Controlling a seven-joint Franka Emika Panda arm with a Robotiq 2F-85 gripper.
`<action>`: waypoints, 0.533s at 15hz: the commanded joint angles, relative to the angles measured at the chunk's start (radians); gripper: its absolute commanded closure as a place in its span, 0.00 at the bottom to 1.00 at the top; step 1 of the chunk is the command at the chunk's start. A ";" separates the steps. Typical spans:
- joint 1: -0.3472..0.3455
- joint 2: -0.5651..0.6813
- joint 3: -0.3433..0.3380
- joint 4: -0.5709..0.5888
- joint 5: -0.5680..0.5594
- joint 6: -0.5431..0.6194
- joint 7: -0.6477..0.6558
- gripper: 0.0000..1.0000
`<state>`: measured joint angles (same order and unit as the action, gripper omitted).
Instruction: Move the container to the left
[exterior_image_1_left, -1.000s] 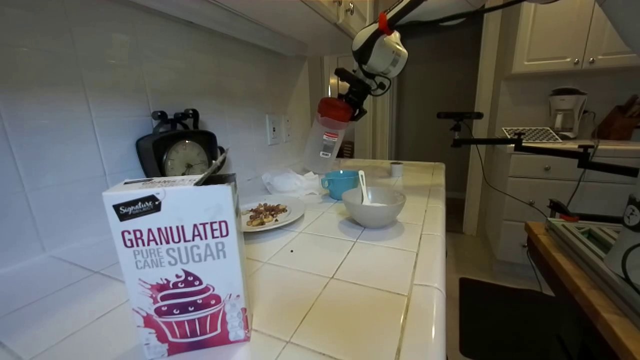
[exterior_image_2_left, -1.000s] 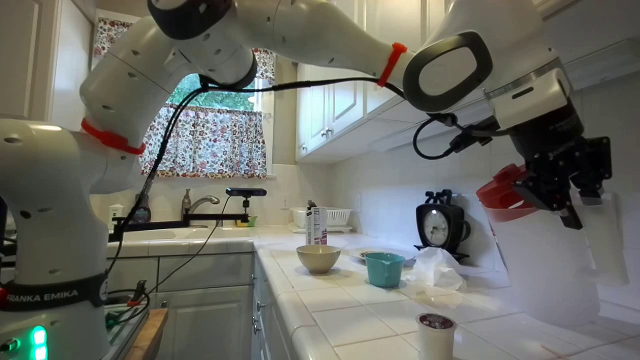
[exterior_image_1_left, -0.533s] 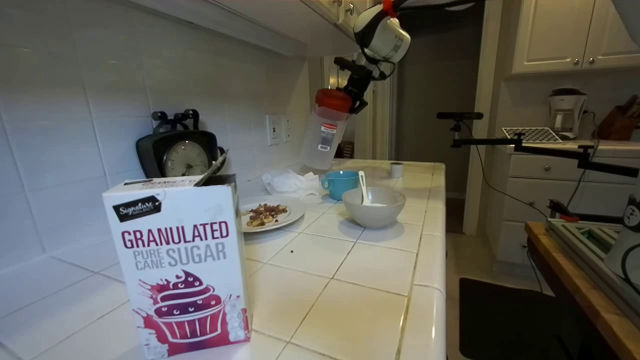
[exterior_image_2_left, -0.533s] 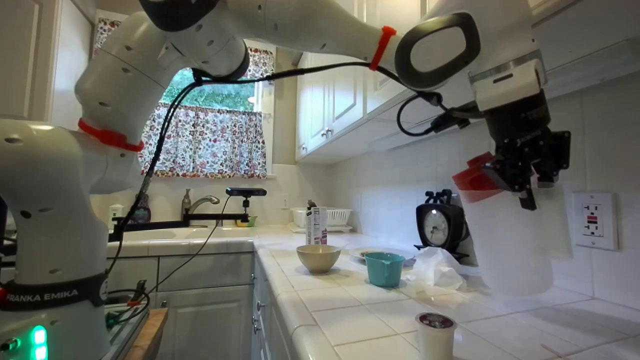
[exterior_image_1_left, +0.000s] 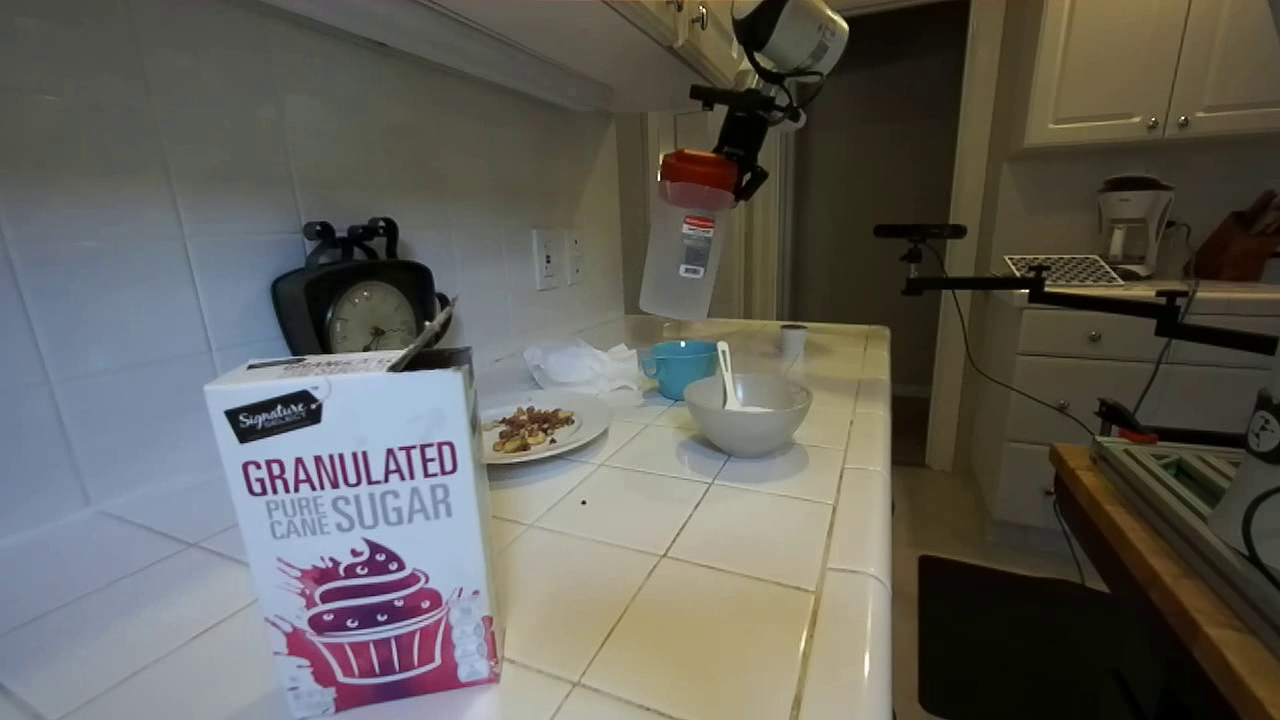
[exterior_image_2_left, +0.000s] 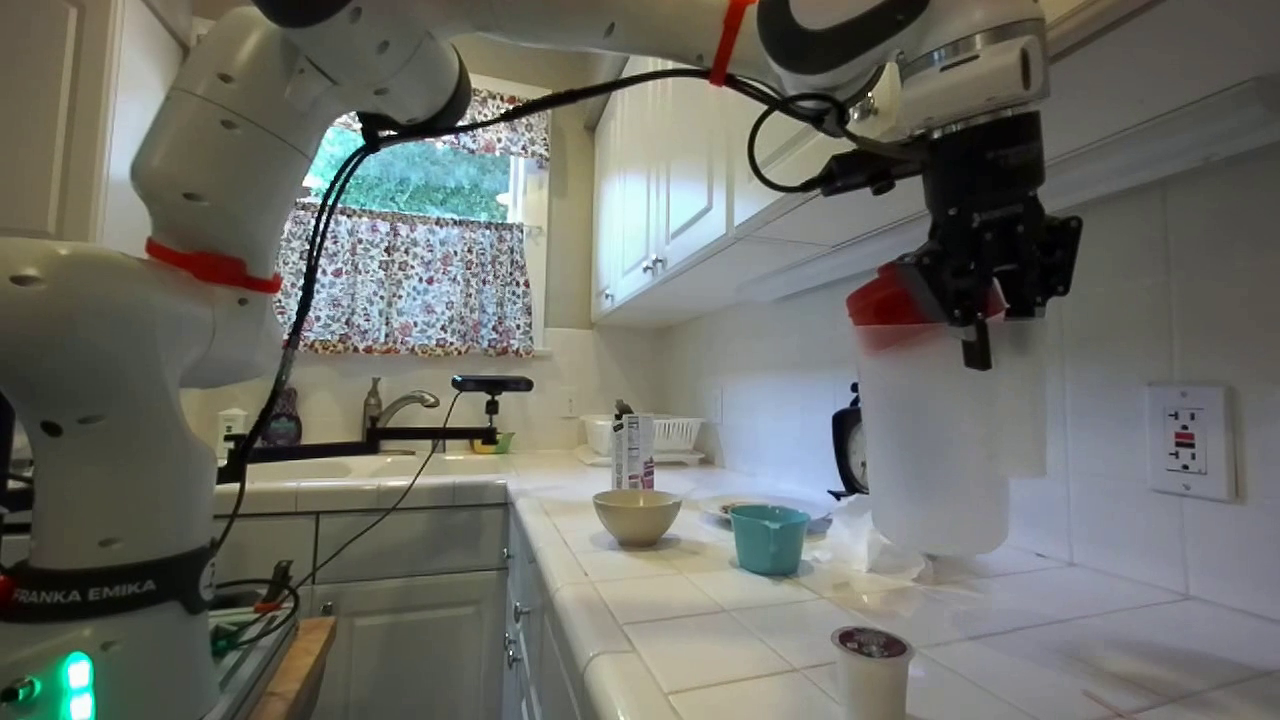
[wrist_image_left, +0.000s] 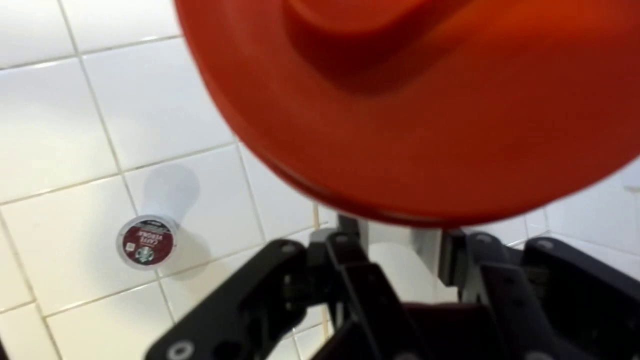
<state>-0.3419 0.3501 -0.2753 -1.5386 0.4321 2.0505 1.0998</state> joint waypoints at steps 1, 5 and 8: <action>-0.003 0.003 0.000 0.002 -0.008 -0.009 0.006 0.66; -0.035 0.019 0.002 0.053 0.060 0.018 0.007 0.91; -0.072 0.005 -0.001 0.115 0.128 0.049 0.023 0.91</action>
<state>-0.3780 0.3516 -0.2829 -1.4868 0.4904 2.0936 1.1113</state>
